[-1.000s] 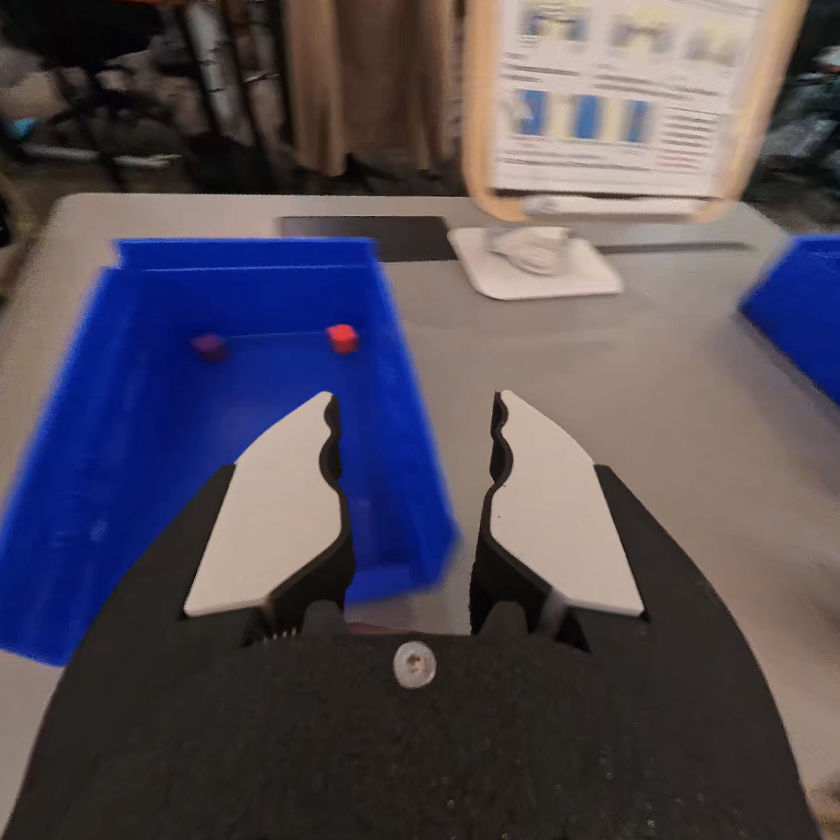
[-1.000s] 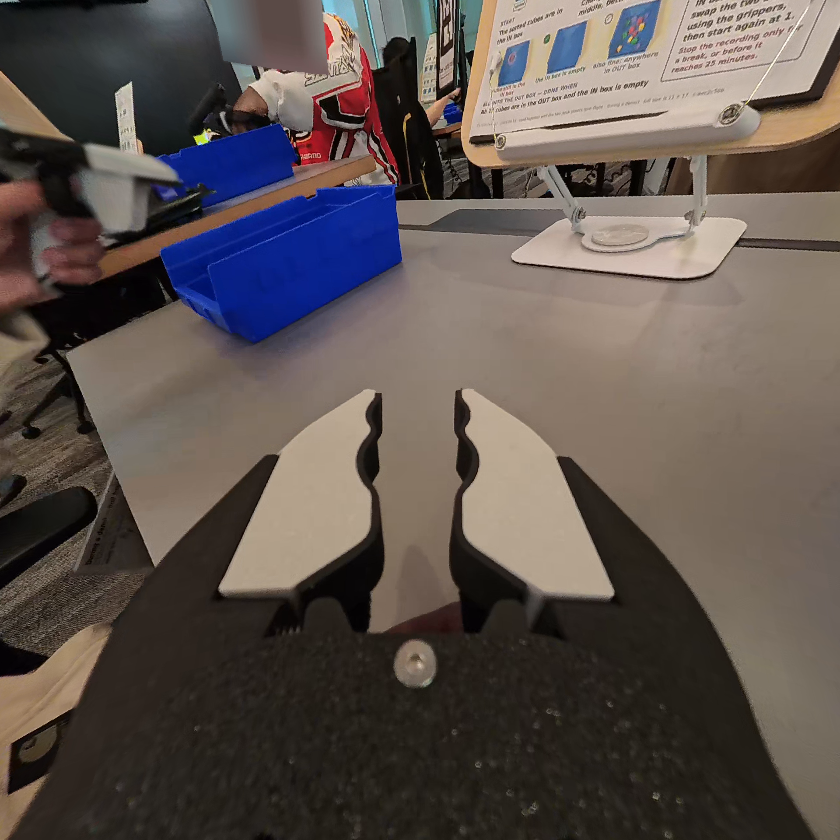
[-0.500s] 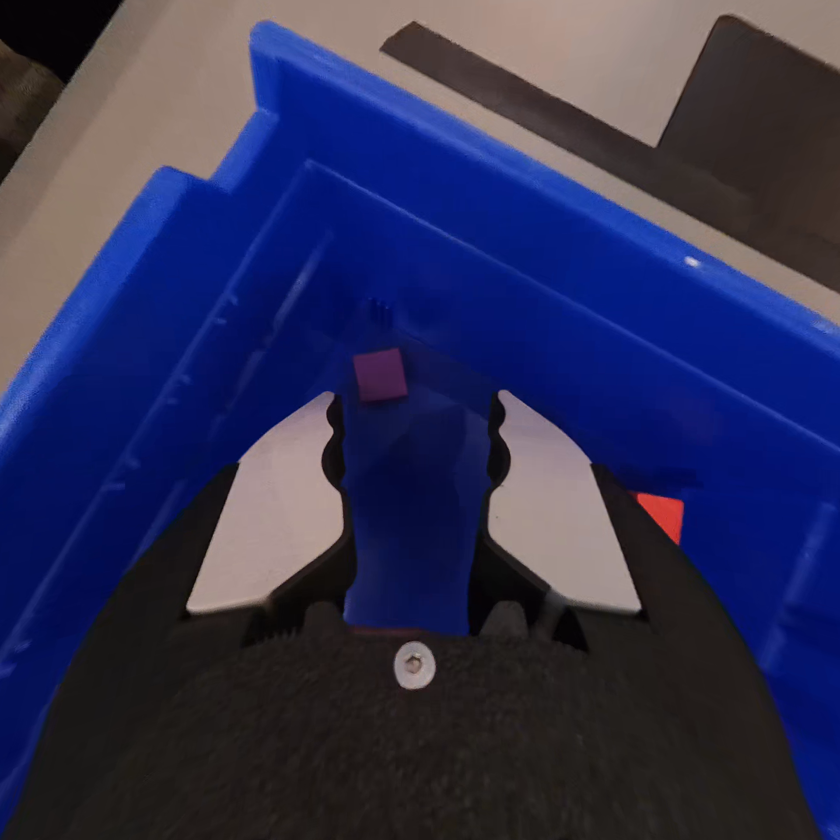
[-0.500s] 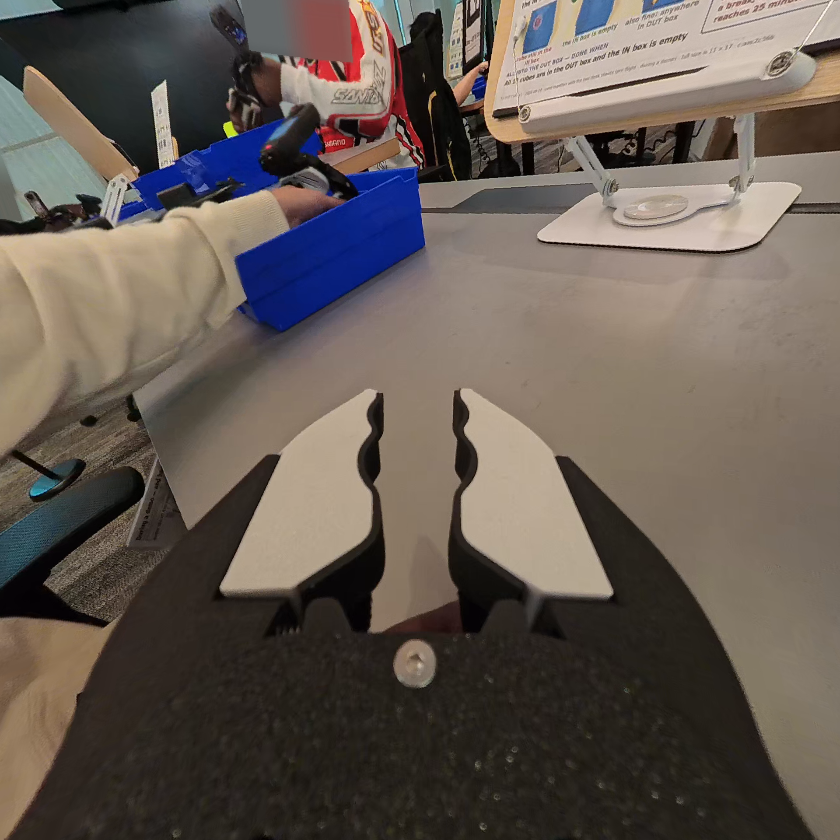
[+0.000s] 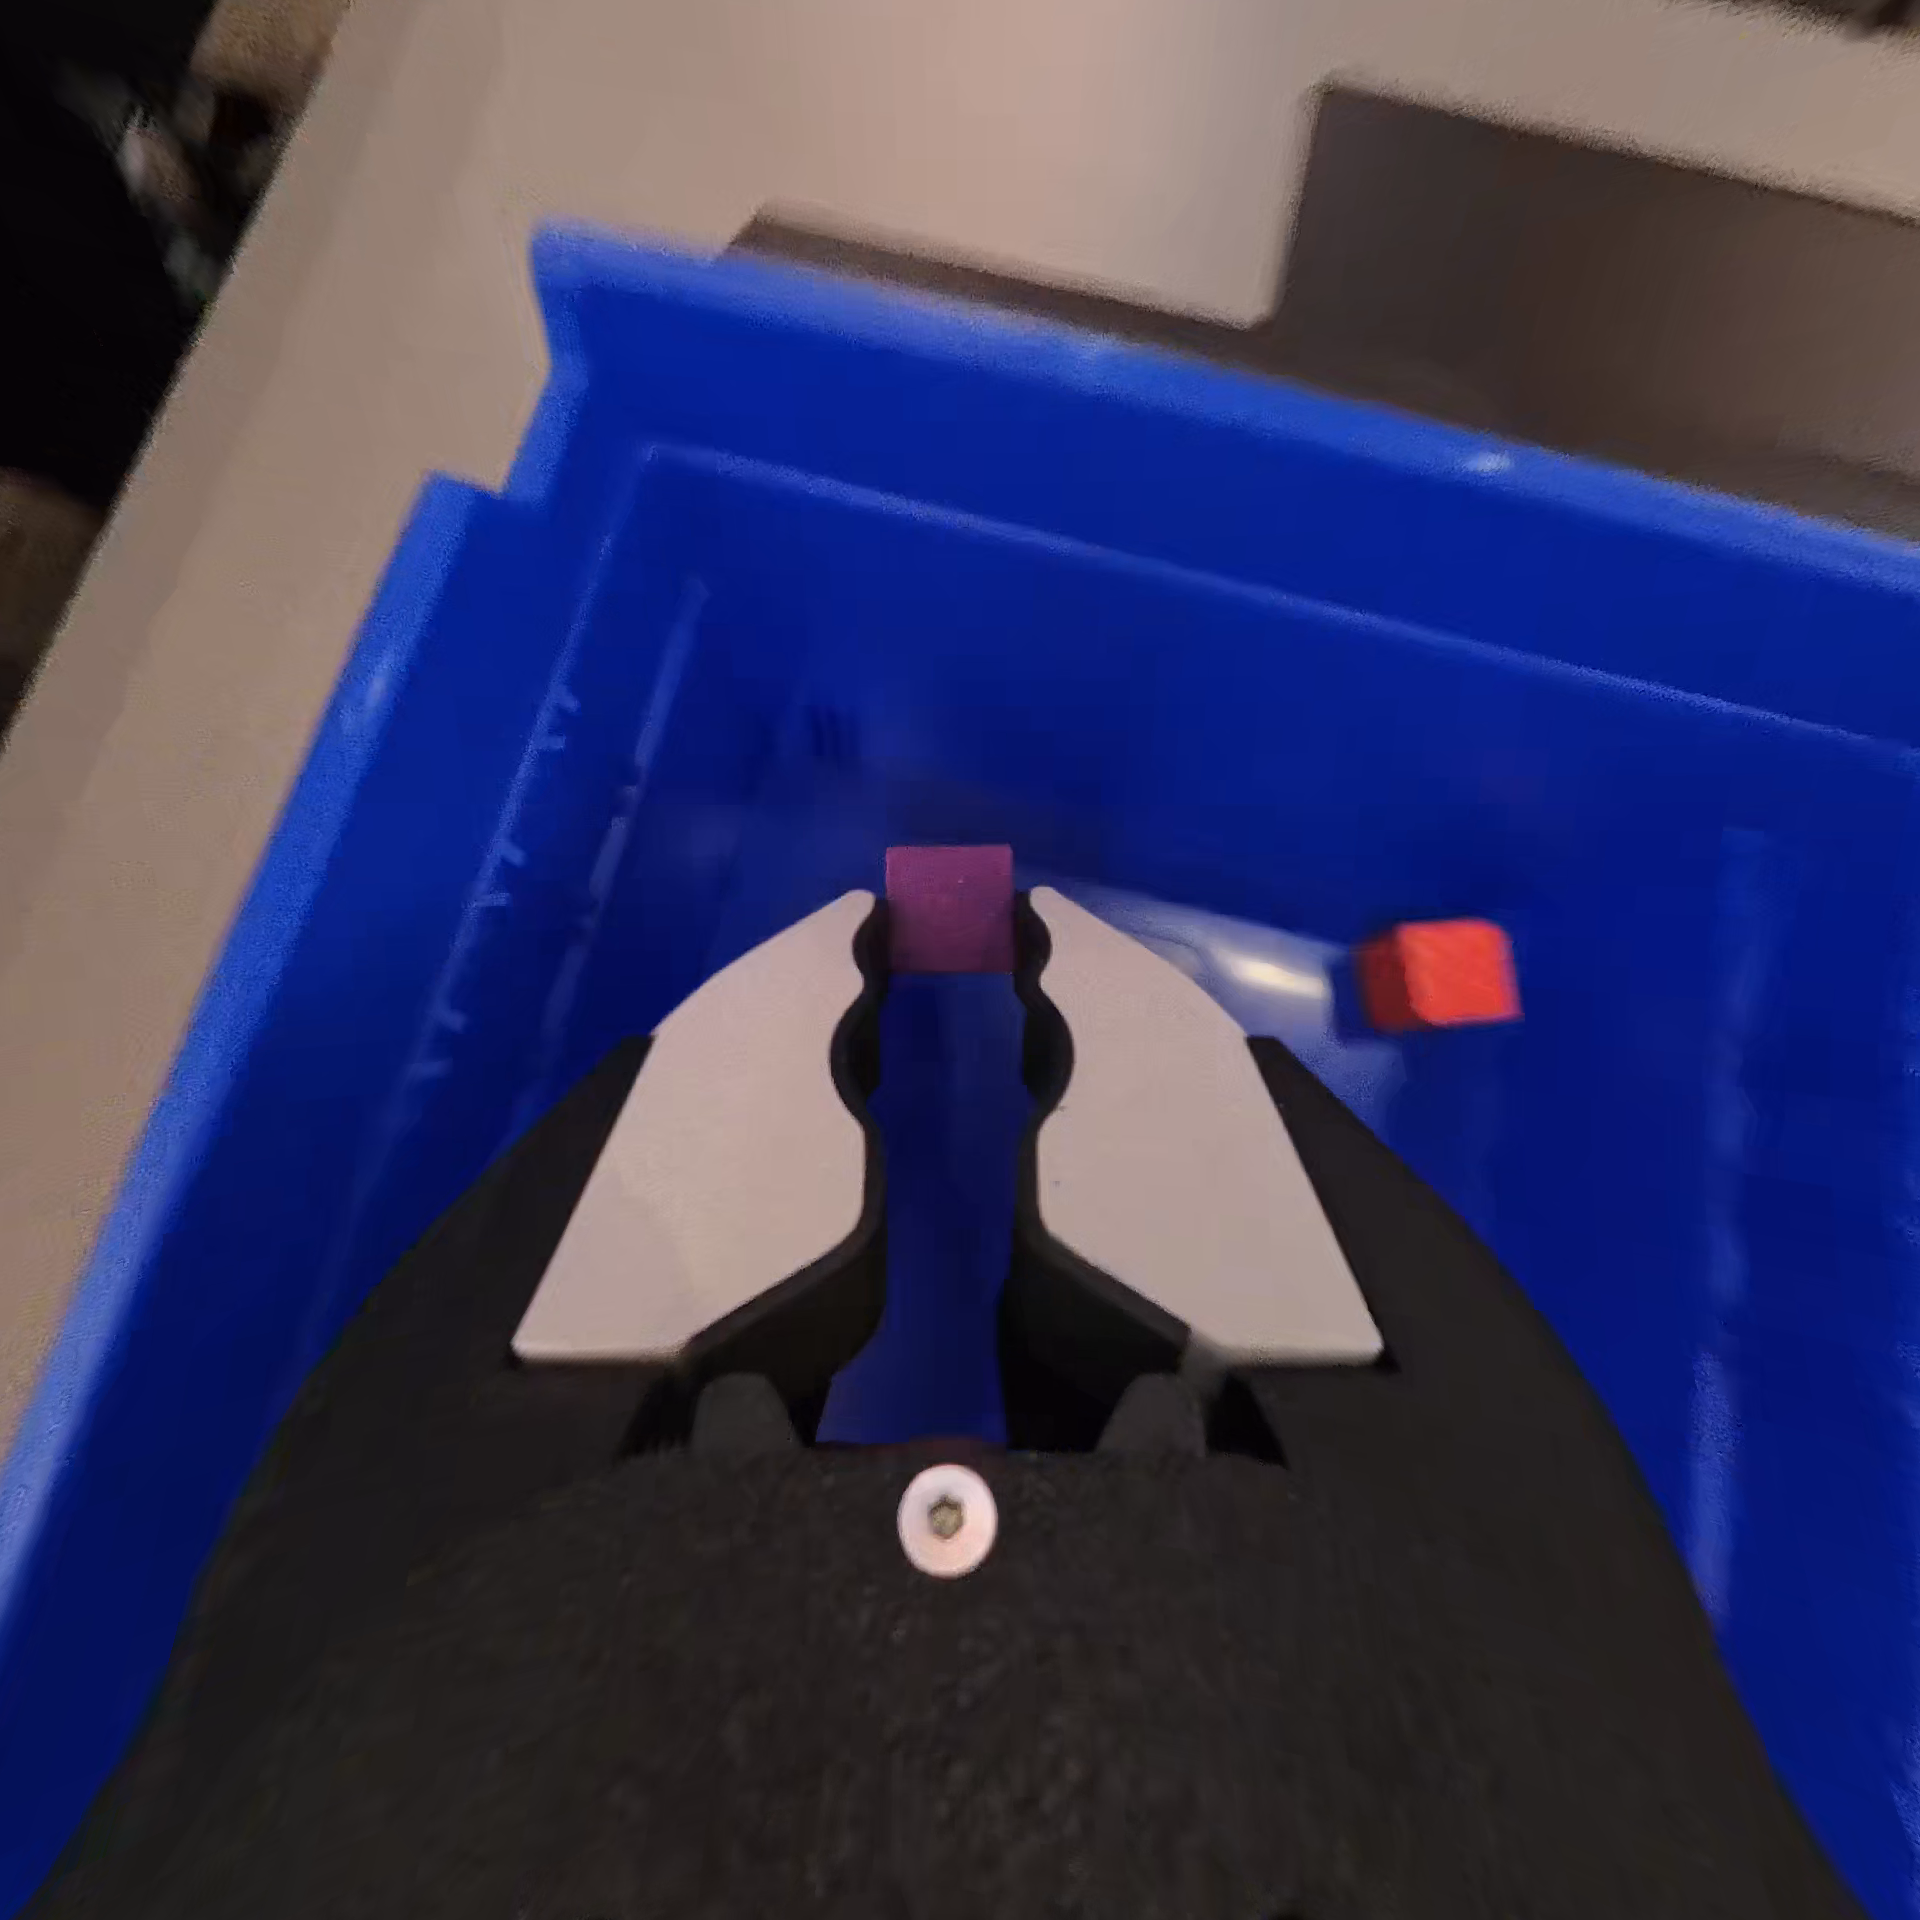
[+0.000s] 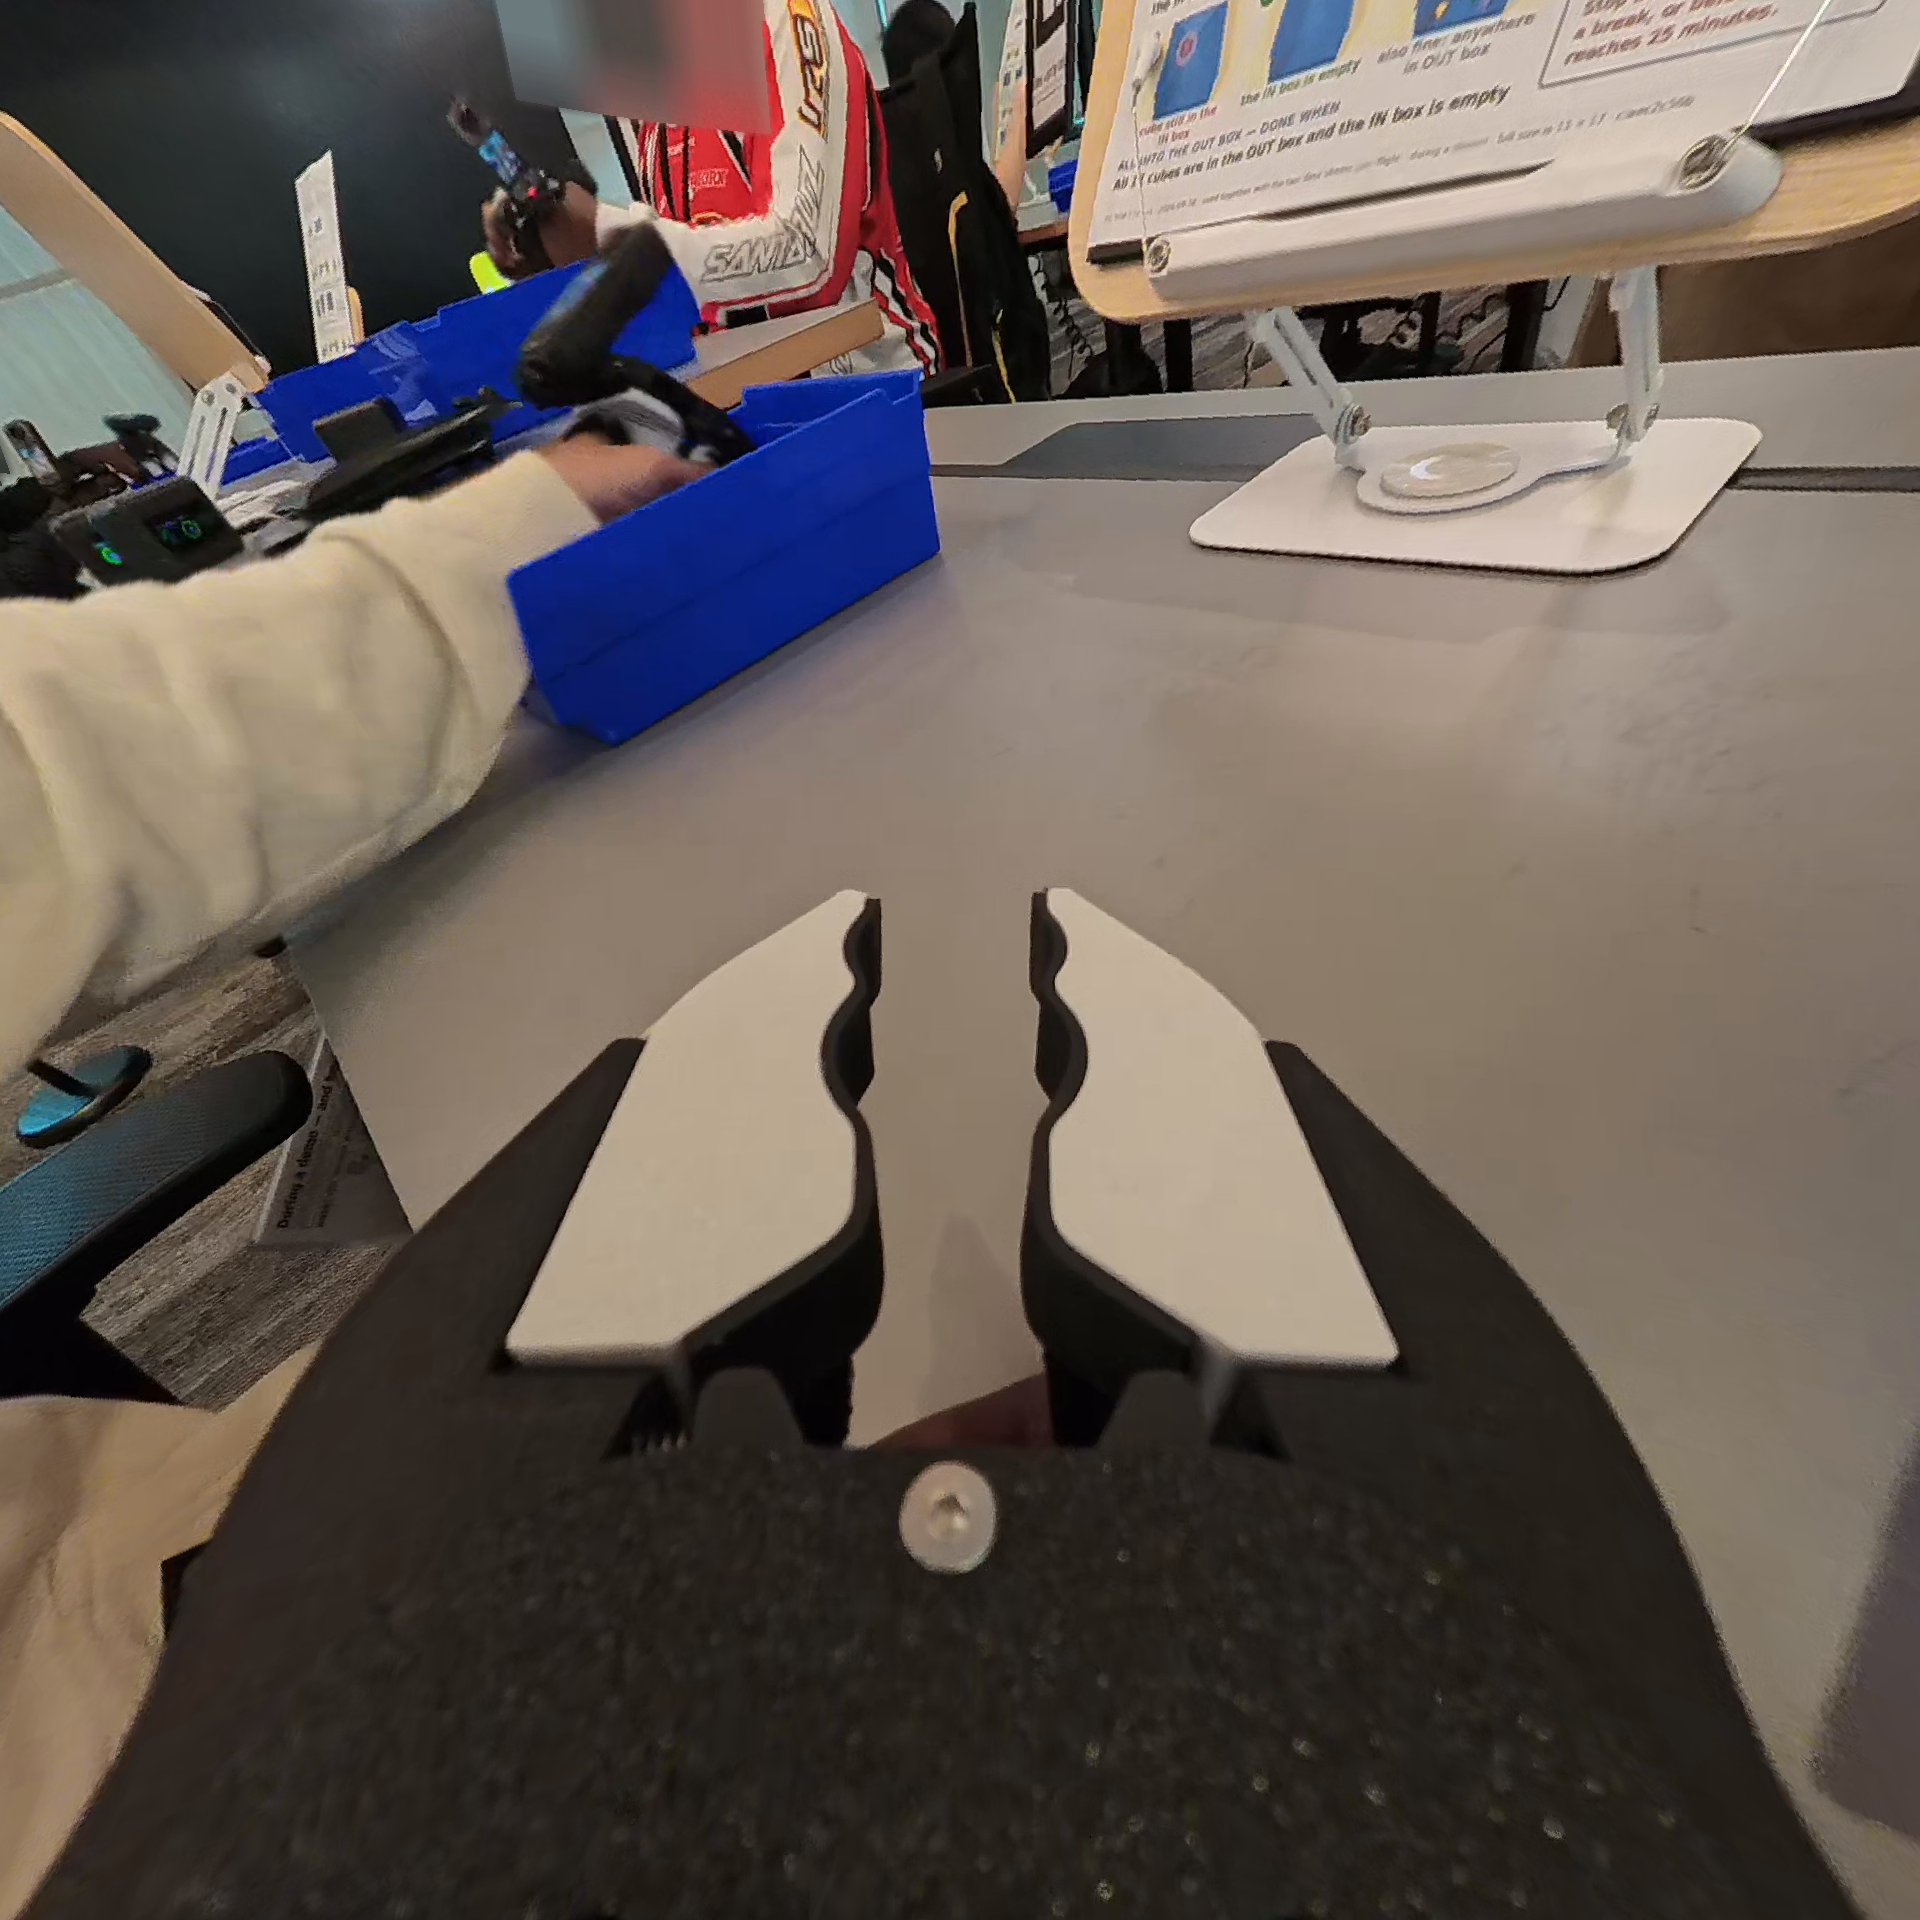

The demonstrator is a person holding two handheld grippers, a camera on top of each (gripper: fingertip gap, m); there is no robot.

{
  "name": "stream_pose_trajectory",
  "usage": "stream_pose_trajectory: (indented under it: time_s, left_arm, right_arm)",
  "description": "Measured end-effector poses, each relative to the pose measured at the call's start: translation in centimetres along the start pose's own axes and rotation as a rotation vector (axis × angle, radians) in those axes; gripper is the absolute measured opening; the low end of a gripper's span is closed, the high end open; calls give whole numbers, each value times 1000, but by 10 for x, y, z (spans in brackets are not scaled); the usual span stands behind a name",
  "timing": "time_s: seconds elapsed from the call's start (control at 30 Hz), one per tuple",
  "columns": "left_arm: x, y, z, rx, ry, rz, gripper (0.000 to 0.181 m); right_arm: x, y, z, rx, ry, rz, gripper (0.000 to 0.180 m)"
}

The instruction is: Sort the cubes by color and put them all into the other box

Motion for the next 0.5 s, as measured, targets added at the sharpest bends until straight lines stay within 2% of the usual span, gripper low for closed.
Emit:
stream_pose_trajectory:
  time_s: [0.17,0.3,0.4,0.5]
  left_arm:
    - [109,23,-14,-270,312,-211,23]
    - [184,39,-62,-431,534,-204,22]
    - [216,63,-105,-420,555,-318,22]
    - [226,92,-143,-402,519,-441,22]
  right_arm:
    - [11,8,9,44,32,-50,26]
    - [14,21,12,46,39,-93,26]
    - [13,28,12,46,33,-113,26]
    - [10,33,9,54,19,-128,26]
Point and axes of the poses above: each gripper's, where its closed fingertips meet, x back along the fingers, z out of its top, y = z × x across the jaws, the point moved 6 cm from there along x, back along the fingers, and after that the axes turned 5 degrees about x, right-handed, at the moved point
